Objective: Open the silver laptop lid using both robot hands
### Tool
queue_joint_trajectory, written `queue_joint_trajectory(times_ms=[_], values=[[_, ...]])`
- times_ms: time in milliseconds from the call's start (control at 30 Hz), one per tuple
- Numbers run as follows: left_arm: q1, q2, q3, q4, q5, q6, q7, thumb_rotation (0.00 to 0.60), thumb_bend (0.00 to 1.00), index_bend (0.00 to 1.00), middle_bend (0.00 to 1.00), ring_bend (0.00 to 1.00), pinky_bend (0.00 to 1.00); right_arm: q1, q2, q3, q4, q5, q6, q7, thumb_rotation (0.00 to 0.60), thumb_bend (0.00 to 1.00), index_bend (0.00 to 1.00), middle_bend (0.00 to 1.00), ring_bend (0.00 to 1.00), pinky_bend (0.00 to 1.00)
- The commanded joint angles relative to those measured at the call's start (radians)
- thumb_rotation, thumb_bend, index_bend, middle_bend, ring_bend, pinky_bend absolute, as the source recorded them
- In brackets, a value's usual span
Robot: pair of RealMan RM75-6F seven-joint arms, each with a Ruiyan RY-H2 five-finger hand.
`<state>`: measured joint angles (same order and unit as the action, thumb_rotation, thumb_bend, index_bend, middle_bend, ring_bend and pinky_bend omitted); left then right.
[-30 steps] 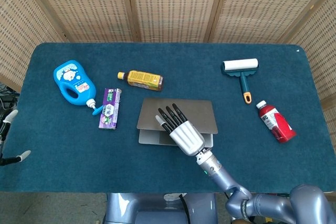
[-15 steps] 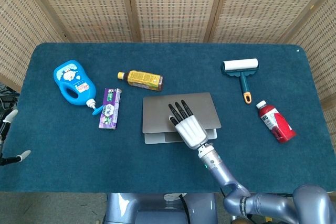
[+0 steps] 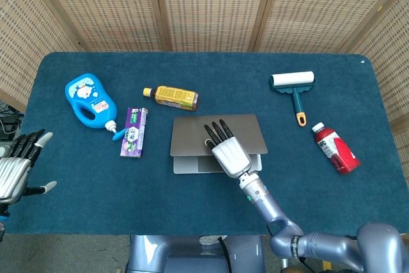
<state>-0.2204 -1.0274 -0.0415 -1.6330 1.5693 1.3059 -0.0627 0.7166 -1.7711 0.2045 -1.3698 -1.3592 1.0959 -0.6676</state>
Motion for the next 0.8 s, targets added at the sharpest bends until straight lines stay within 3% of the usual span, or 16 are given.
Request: queue_joint_trajectory(times_ms=[33,100,167,267,333,533,800], values=[[-0.107,-0.049,0.011,0.090,0.120,-0.080,-0.066,0.600,0.05,0.00,0.00,0.00,0.00,0.004,0.001,0.008,-0.007,0.011,-0.004,0.011,0.600,0.75,0.38,0.15,0.04,0.00],[-0.146,-0.086,0.015,0.142,0.169,-0.085,-0.108,0.600,0.20,0.00,0.00,0.00,0.00,0.007,0.003,0.018,-0.017,0.027,-0.009,0.023,0.600,0.75,0.38,0.16,0.04,0.00],[-0.183,-0.122,0.020,0.185,0.209,-0.092,-0.141,0.600,0.42,0.04,0.00,0.02,0.01,0.011,0.005,0.032,-0.026,0.045,-0.011,0.033,0.600,0.75,0.39,0.16,0.04,0.00],[-0.215,-0.153,0.028,0.221,0.229,-0.109,-0.164,0.600,0.64,0.10,0.00,0.05,0.04,0.018,0.009,0.044,-0.031,0.061,-0.017,0.036,0.600,0.76,0.39,0.16,0.04,0.00],[-0.234,-0.167,0.035,0.232,0.235,-0.128,-0.174,0.600,0.72,0.11,0.00,0.05,0.04,0.021,0.012,0.050,-0.032,0.072,-0.020,0.036,0.600,0.76,0.39,0.16,0.04,0.00],[-0.298,-0.210,0.059,0.250,0.251,-0.192,-0.206,0.600,0.83,0.13,0.00,0.05,0.06,0.032,0.019,0.057,-0.031,0.098,-0.027,0.037,0.600,0.76,0.39,0.16,0.04,0.00],[-0.381,-0.320,0.062,0.304,0.252,-0.253,-0.214,0.600,0.85,0.16,0.00,0.05,0.06,0.043,0.016,0.055,-0.017,0.112,-0.026,0.047,0.600,0.76,0.39,0.17,0.04,0.00]])
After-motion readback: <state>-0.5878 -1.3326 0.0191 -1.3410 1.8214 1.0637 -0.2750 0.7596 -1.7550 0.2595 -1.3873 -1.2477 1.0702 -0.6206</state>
